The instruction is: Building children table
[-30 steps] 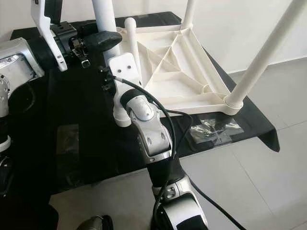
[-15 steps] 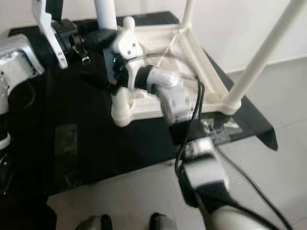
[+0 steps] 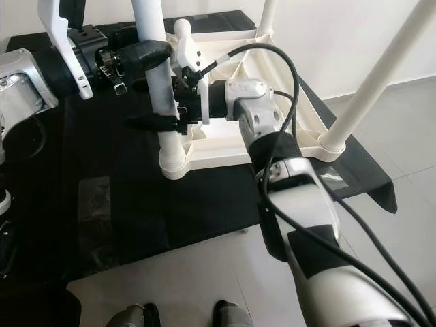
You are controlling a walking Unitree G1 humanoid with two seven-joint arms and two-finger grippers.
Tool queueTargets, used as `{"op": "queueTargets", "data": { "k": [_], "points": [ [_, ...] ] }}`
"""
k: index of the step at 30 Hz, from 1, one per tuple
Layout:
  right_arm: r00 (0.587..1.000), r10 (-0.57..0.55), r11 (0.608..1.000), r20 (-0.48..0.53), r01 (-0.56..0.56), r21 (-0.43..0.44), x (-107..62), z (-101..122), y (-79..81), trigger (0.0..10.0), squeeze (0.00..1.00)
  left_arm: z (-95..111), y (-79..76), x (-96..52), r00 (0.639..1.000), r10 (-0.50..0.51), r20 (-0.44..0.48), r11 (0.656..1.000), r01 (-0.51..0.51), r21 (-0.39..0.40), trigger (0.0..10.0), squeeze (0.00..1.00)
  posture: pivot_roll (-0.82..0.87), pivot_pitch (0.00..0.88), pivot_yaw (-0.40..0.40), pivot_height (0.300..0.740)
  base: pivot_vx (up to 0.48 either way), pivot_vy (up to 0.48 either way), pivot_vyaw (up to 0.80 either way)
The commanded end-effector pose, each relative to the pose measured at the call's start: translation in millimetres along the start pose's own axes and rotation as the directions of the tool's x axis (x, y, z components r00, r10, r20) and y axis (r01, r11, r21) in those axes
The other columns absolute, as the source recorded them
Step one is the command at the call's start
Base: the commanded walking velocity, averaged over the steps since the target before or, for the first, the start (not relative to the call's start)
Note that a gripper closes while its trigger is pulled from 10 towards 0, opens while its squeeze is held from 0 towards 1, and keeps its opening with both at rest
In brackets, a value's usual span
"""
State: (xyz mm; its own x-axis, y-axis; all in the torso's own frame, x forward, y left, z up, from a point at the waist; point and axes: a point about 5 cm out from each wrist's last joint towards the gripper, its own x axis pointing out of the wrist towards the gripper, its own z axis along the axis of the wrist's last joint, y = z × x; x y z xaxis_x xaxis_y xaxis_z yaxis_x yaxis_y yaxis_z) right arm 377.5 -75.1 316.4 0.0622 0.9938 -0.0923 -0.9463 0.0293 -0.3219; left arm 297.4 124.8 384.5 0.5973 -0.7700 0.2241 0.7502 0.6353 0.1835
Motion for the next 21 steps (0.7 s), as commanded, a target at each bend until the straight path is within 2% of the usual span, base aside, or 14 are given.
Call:
{"op": "queueTargets", "data": {
  "k": [1,8,11,12,13,14,18,19,20,21],
  "points": [
    [0.998,0.054,0.999,-0.02,-0.054,0.005,-0.5,-4.3,2.6,0.0,0.0,-2.9,1.3,-3.9,0.999,0.003,-0.035,1.0,-0.003,-0.018,0.0,0.0,-0.03,0.224,-0.03,0.74,0.0,0.0,0.0],
    [0.996,0.078,0.997,-0.037,-0.078,0.003,-7.1,-7.6,2.3,0.0,0.0,-0.2,4.8,-7.6,0.999,0.005,-0.039,1.0,-0.005,-0.017,0.0,0.0,-0.04,0.217,-0.028,0.74,0.0,0.0,0.0],
    [0.997,0.073,0.997,-0.036,-0.073,0.0,-8.4,-9.0,2.2,0.0,0.0,-1.6,8.2,-4.8,0.999,0.009,-0.039,1.0,-0.01,-0.005,0.0,0.0,-0.04,0.21,-0.025,0.74,0.0,0.0,0.0],
    [0.998,0.063,0.998,-0.029,-0.063,-0.004,-9.0,-9.3,2.0,0.0,0.0,-4.0,11.4,-2.0,0.999,0.028,-0.03,1.0,-0.028,-0.01,0.2,1.0,-0.04,0.205,-0.025,0.74,0.0,0.0,0.0],
    [0.998,0.051,0.999,-0.023,-0.051,-0.011,-9.6,-9.6,1.5,0.0,0.0,-6.6,13.4,0.5,0.999,0.036,-0.035,0.999,-0.037,-0.011,9.6,1.0,-0.05,0.203,-0.025,0.74,0.0,0.0,0.0],
    [0.999,0.032,0.999,-0.02,-0.032,-0.018,-9.9,-9.7,0.7,0.0,0.0,-8.2,14.8,2.4,0.998,0.046,-0.036,0.999,-0.046,-0.01,10.0,1.0,-0.05,0.203,-0.025,0.74,0.0,0.0,0.0],
    [1.0,0.011,1.0,-0.018,-0.012,-0.026,-10.2,-9.9,-0.2,0.0,0.0,-9.2,15.8,3.9,0.998,0.053,-0.038,0.999,-0.053,-0.007,10.0,1.0,-0.05,0.203,-0.025,0.74,0.0,0.0,0.0],
    [0.999,-0.037,0.999,-0.017,0.036,-0.021,-10.8,-11.8,-1.9,0.0,0.0,-8.8,17.3,4.6,0.997,0.066,-0.029,0.998,-0.067,-0.018,10.0,1.0,-0.06,0.196,-0.03,0.74,0.0,0.0,0.0],
    [0.994,-0.109,0.994,0.001,0.109,0.001,-10.4,-14.4,-4.0,0.0,0.0,-8.2,18.7,5.2,0.997,0.073,-0.02,0.997,-0.074,-0.038,10.0,0.53,-0.06,0.194,-0.034,0.74,0.0,0.0,0.0],
    [0.987,-0.161,0.987,0.012,0.161,0.019,-10.4,-16.4,-5.4,0.0,0.0,-7.7,19.6,5.6,0.997,0.078,-0.013,0.995,-0.078,-0.054,10.0,0.53,-0.06,0.194,-0.034,0.74,0.0,0.0,0.0]
  ]
}}
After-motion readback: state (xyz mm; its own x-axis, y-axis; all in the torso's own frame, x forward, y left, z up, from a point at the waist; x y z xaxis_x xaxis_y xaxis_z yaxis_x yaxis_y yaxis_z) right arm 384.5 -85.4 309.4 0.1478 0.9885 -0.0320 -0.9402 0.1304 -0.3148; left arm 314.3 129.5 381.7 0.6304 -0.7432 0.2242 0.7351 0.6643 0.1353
